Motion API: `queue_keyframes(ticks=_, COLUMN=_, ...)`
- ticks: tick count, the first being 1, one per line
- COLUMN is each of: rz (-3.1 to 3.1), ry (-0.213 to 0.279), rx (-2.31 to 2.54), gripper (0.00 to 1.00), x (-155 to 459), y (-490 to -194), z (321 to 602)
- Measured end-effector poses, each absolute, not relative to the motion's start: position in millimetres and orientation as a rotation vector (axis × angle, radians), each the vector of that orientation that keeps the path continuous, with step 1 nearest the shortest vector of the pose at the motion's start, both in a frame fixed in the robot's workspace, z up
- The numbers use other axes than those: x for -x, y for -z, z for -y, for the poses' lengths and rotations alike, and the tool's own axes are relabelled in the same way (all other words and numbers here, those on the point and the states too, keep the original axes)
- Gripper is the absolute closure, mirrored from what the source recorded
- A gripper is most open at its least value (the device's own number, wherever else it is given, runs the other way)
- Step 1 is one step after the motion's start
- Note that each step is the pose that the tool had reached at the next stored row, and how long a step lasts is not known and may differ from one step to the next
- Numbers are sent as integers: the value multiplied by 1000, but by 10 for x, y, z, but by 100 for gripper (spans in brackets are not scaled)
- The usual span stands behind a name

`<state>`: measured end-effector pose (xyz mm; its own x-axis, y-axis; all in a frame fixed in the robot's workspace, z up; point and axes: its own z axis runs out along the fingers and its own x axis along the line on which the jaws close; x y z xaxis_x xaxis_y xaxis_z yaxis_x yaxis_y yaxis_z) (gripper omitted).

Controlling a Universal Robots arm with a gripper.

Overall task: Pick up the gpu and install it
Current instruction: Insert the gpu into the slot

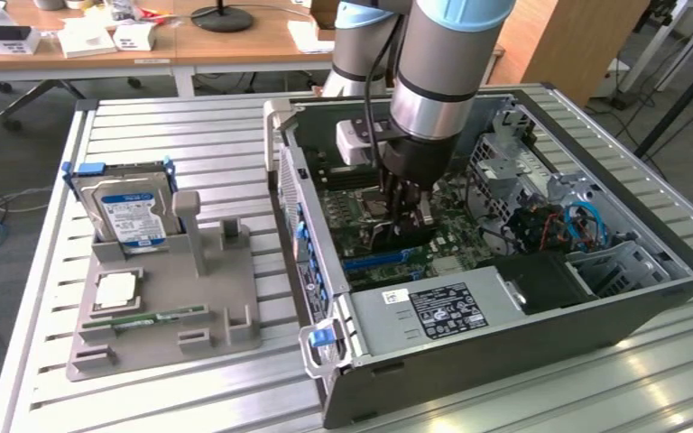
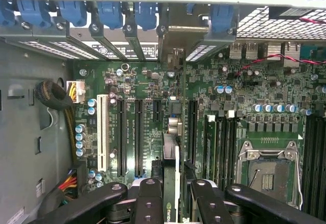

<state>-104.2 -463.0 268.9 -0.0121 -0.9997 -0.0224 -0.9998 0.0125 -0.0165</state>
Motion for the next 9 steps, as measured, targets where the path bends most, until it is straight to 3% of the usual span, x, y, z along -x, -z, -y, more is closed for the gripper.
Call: queue_keyframes(ticks=9, rz=-2215, ry=-6, rx=2188, gripper=74, x=1044, y=-2647, z=4627)
